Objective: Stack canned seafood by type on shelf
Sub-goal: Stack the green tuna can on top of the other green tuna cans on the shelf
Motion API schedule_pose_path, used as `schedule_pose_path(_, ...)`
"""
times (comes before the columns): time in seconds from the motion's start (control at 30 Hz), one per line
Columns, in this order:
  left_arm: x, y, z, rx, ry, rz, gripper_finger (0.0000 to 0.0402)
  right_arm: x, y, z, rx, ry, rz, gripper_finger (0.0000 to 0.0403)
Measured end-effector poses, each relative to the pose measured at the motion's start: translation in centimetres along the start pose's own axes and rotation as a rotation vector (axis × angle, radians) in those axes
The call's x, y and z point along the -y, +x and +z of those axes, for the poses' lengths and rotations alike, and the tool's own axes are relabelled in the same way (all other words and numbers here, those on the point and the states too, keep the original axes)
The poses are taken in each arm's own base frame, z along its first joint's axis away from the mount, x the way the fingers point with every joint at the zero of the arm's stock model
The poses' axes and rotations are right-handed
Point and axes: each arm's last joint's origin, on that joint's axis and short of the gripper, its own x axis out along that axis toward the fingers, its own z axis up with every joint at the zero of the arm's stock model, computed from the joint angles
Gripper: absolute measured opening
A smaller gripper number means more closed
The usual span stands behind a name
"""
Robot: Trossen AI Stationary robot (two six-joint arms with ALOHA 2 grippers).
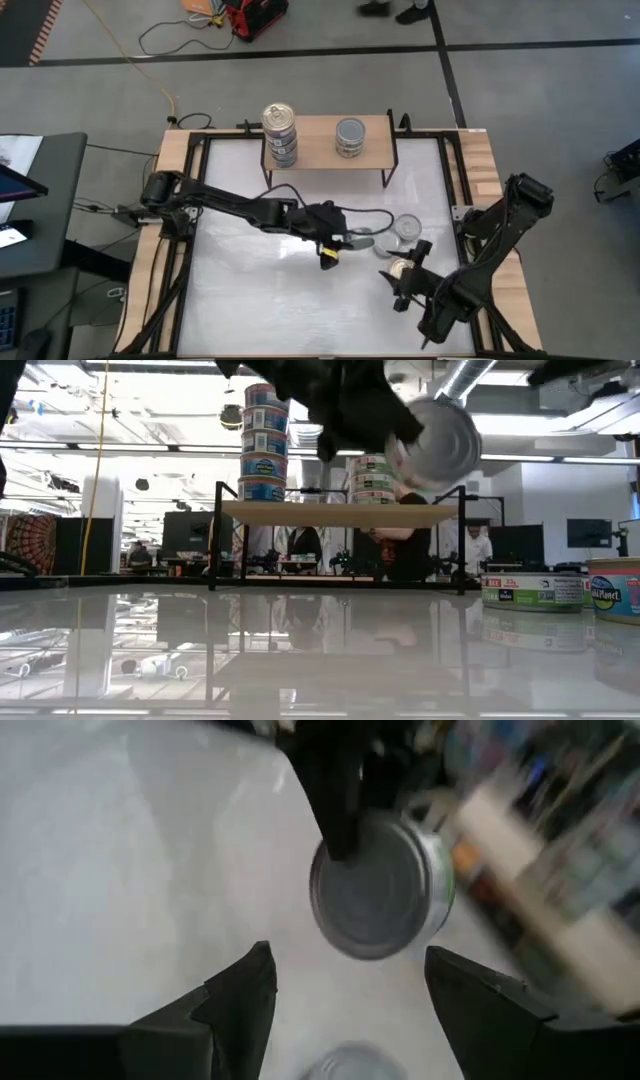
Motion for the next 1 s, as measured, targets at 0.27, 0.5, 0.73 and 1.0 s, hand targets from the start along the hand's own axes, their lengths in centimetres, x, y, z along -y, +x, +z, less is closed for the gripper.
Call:
schedule_pose_path(0.27, 0.2, -2.8, 3.2, 0.164, -0.133, -0.167, 0.0134, -3.2, 1.6, -0.3, 0.052, -0.681, -0.144, 0.0280)
schedule_pose_path(0.5, 0.2, -4.3, 4.2, 0.180, -0.245, -0.227, 0.0134, -4.4, 1.3, 1.1, 0.132, -0.986, -0.352, 0.0280)
schedule_pose_path(0.73, 0.3, -4.7, 5.1, 0.196, -0.414, -0.402, 0.0134, -3.8, 3.3, 1.7, 0.021, -1.248, -0.405, 0.0279)
schedule_pose_path(1.0, -0.9, -5.3, 5.9, 0.212, -0.440, -0.411, 0.0134, -2.7, 3.8, 2.7, -0.020, -1.289, -0.415, 0.0255)
